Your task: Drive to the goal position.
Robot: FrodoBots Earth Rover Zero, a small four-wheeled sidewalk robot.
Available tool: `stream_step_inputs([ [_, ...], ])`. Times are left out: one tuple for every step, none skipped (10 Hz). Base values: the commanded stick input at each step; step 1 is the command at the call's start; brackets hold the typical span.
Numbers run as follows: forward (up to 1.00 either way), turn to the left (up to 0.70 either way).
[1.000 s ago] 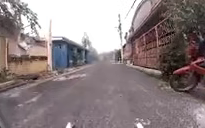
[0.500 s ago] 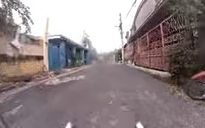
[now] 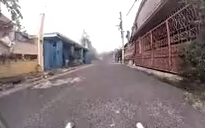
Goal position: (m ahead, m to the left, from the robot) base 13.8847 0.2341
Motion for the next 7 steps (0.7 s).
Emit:
stream_step_inputs([
  [1.0, 0.0],
  [1.0, 0.0],
  [1.0, 0.0],
  [1.0, 0.0],
  [1.0, 0.0],
  [1.0, 0.0],
  [1.0, 0.0],
])
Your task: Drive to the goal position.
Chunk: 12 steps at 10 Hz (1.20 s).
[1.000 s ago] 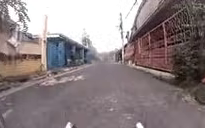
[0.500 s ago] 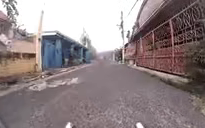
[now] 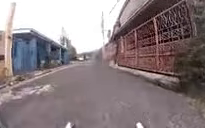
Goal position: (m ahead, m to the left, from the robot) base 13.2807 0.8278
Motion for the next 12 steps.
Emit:
stream_step_inputs([
  [1.0, 0.0],
  [1.0, 0.0],
  [1.0, 0.0],
  [1.0, 0.0],
  [1.0, 0.0],
  [1.0, 0.0],
  [1.0, 0.0],
  [1.0, 0.0],
  [1.0, 0.01],
  [1.0, 0.03],
  [1.0, 0.39],
  [1.0, 0.21],
])
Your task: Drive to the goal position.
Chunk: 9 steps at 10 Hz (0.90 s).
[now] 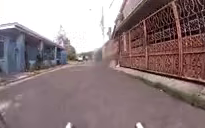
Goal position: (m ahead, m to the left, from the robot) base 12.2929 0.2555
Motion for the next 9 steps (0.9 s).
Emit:
stream_step_inputs([
  [1.0, 0.04],
  [1.0, 0.03],
  [1.0, 0.03],
  [1.0, 0.03],
  [1.0, 0.03],
  [1.0, 0.03],
  [1.0, 0.03],
  [1.0, 0.02],
  [1.0, 0.03],
])
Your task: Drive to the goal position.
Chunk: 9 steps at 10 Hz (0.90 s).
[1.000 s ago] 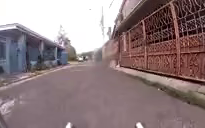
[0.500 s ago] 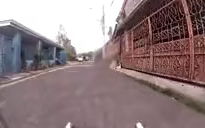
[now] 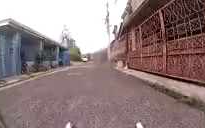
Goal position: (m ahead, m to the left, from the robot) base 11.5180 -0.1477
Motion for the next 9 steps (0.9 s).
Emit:
stream_step_inputs([
  [1.0, 0.02],
  [1.0, 0.02],
  [1.0, 0.02],
  [1.0, 0.02],
  [1.0, 0.02],
  [1.0, 0.03],
  [1.0, 0.03],
  [1.0, 0.02],
  [1.0, 0.02],
])
